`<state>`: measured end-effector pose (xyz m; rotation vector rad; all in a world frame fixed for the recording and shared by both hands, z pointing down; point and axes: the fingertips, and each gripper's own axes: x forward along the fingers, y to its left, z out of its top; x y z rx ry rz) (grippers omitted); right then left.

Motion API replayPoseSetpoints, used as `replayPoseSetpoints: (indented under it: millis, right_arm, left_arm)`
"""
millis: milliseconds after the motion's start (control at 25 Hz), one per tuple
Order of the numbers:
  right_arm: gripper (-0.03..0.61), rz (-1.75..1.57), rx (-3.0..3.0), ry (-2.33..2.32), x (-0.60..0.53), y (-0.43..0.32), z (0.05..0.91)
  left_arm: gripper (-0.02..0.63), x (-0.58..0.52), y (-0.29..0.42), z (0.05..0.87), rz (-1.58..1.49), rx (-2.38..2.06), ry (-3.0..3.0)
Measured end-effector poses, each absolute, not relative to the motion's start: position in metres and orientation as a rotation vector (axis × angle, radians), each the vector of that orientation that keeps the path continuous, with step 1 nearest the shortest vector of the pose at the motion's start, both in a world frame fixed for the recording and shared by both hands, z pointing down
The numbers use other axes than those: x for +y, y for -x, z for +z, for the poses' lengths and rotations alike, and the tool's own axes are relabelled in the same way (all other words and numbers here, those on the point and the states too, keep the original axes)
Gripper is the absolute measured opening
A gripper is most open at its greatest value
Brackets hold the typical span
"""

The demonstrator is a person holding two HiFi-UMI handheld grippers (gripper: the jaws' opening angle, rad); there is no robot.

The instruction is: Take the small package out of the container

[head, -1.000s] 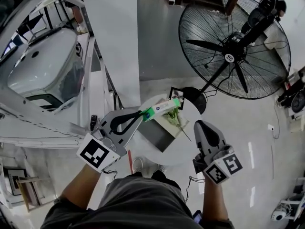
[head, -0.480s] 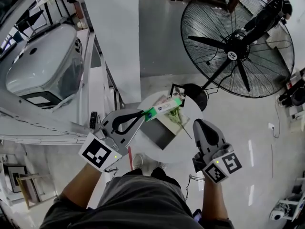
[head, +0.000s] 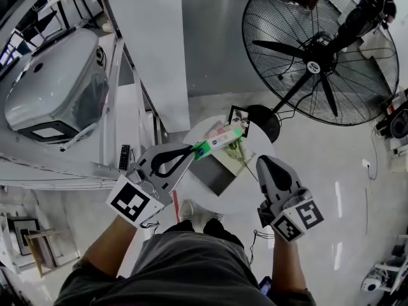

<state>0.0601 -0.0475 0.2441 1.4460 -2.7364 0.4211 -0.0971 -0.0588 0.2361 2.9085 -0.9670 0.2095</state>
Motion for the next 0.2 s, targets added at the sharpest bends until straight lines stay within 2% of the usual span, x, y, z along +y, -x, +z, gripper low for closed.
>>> replayPoseSetpoints:
  millis: [200]
  right_arm:
    - [0.021,0.422,-2.738,-1.432,-0.0505,-0.0627,0.2473]
  left_arm:
    - [0.018,-0.0609,0.0937,0.2393,0.222,-0.965,-2.907]
